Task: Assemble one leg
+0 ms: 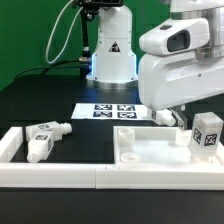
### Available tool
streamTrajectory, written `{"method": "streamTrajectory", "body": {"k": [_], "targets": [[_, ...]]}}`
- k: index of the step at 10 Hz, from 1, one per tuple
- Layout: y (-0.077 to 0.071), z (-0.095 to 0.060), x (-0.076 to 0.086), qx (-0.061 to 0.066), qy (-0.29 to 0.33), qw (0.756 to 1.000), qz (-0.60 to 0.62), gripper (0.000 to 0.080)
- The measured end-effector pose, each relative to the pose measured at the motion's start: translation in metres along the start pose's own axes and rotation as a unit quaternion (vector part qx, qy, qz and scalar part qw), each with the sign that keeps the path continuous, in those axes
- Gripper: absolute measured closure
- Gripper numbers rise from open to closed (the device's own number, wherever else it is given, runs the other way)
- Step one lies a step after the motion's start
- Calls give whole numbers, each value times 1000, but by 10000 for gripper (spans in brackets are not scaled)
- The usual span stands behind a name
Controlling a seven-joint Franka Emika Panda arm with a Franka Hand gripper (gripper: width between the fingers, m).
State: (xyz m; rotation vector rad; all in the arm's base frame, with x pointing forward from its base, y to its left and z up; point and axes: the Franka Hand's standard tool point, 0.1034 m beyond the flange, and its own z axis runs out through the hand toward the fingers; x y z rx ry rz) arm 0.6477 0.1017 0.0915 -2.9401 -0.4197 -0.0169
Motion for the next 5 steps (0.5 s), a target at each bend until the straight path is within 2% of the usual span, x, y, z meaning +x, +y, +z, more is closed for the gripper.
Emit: {"method": "streamTrajectory", "body": {"k": [2, 3, 5], "targets": [[-7, 2, -10, 18, -55, 998, 2, 150], [-7, 2, -7, 22, -61, 998, 1, 150], [-5, 5, -7, 22, -60, 998, 3, 150]]}}
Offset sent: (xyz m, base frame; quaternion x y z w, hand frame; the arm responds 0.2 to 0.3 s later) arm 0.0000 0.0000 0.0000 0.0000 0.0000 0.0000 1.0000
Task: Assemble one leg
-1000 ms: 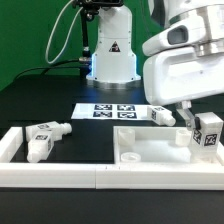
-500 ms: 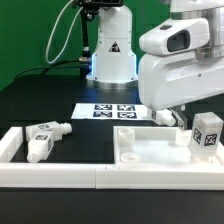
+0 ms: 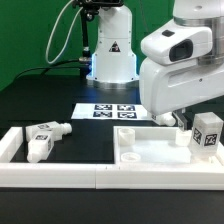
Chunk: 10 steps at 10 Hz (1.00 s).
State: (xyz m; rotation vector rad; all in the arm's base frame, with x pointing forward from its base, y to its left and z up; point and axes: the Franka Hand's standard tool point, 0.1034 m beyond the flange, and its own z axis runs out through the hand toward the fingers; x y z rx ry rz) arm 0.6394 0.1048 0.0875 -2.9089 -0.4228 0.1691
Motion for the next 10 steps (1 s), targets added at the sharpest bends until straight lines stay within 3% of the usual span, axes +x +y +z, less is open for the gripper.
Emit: {"method": "streamTrajectory", "body": {"k": [3, 5, 6, 7, 8, 9, 10], "targets": [[36, 10, 14, 1, -12, 1000, 24, 150], [37, 12, 13, 1, -13, 999, 34, 150], [37, 12, 13, 1, -13, 999, 34, 297], [36, 13, 13, 2, -13, 998, 60, 297], [35, 13, 14, 1, -13, 996, 92, 465], [35, 13, 14, 1, -13, 994, 106, 518], [34, 13, 14, 0, -13, 989, 148, 518]]}}
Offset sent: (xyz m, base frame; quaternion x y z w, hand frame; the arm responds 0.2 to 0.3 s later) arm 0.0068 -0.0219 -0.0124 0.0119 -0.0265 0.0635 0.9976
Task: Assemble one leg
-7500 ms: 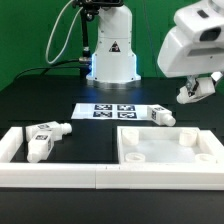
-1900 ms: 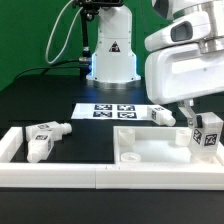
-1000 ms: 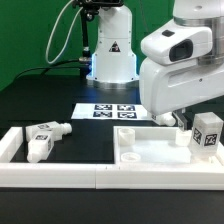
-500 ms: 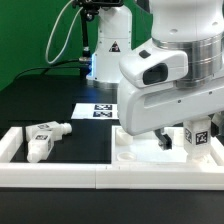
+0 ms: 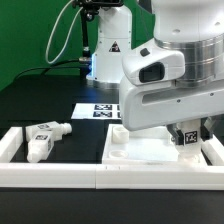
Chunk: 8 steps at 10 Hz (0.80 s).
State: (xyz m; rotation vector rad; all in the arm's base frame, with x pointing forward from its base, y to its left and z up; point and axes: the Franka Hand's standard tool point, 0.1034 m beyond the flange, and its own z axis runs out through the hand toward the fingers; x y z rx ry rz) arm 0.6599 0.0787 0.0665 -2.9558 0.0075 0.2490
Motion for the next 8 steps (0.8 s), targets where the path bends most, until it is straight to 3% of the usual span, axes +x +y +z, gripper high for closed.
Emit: {"method": "streamTrajectory", "body": {"k": [3, 5, 6, 8], "targets": [[-4, 2, 0, -1, 2, 995, 100, 518], [-12, 4, 3, 3, 19, 974, 225, 518], [-16, 6, 3, 16, 28, 955, 296, 518], [-12, 6, 0, 23, 35, 906, 422, 517]]}}
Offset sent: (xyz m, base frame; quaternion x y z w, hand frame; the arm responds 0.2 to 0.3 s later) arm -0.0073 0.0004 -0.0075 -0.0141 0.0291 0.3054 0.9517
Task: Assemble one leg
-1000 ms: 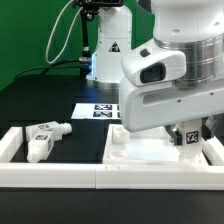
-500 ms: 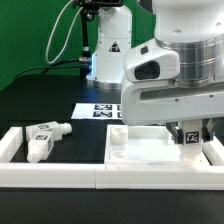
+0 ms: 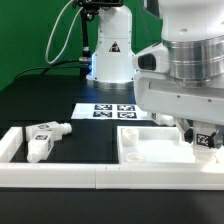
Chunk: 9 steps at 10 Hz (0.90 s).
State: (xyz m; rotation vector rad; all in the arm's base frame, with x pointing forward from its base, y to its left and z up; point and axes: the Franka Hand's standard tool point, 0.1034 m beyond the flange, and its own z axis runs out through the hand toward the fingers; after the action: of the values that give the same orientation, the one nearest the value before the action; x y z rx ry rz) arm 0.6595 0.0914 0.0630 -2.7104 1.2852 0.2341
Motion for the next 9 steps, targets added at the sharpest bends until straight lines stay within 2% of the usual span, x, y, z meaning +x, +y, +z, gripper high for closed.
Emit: {"method": "streamTrajectory", "body": {"k": [2, 4, 5, 7, 8, 9], "targets": [[4, 0, 0, 10, -5, 996, 91, 517], [2, -3, -9, 8, -4, 989, 148, 517], [3, -4, -12, 14, 2, 986, 169, 517], [4, -3, -13, 14, 2, 990, 143, 515], [3, -4, -12, 14, 4, 993, 119, 435], [1, -12, -11, 19, 9, 999, 35, 253]]}}
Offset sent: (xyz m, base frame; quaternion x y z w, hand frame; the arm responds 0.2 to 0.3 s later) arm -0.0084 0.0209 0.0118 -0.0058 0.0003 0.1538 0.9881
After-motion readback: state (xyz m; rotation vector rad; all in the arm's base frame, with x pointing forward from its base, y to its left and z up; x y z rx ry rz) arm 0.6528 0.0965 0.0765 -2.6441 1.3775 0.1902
